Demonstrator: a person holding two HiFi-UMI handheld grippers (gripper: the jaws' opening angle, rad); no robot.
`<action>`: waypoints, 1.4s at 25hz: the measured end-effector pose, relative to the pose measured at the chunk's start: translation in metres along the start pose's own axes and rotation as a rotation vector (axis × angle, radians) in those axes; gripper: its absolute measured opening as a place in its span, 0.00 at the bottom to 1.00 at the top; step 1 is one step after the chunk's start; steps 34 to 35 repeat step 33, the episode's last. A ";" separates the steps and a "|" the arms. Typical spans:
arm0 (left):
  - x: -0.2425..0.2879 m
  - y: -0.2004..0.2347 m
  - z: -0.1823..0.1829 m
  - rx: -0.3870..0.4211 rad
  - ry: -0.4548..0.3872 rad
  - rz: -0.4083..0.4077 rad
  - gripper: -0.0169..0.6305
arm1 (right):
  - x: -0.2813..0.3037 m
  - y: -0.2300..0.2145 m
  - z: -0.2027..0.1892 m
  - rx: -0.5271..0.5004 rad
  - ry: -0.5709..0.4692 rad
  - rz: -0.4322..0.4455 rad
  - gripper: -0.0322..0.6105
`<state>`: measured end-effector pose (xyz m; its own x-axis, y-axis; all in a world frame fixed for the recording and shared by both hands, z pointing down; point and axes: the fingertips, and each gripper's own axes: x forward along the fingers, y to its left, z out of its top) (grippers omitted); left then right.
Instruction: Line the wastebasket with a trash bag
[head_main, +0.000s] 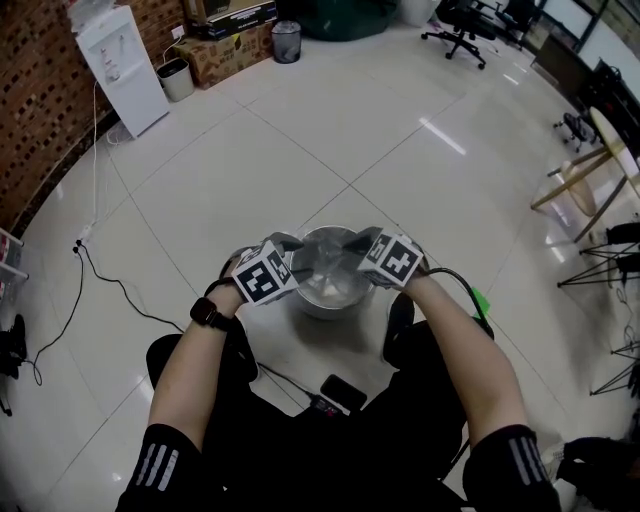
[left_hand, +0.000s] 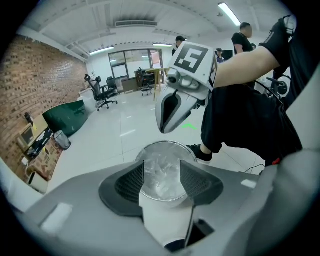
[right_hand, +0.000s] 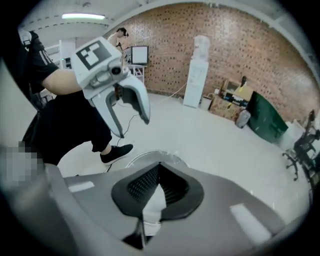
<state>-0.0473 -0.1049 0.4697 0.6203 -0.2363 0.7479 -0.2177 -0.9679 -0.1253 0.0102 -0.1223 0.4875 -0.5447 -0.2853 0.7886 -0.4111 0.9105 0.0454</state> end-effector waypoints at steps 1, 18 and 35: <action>-0.003 0.001 0.002 -0.009 -0.011 0.014 0.36 | -0.012 -0.005 0.004 0.011 -0.040 -0.022 0.06; 0.006 0.029 0.034 -0.046 -0.100 0.084 0.34 | -0.073 -0.061 0.013 0.211 -0.420 -0.097 0.06; 0.015 0.036 0.038 -0.046 -0.100 0.074 0.34 | -0.067 -0.055 0.029 0.147 -0.437 -0.057 0.06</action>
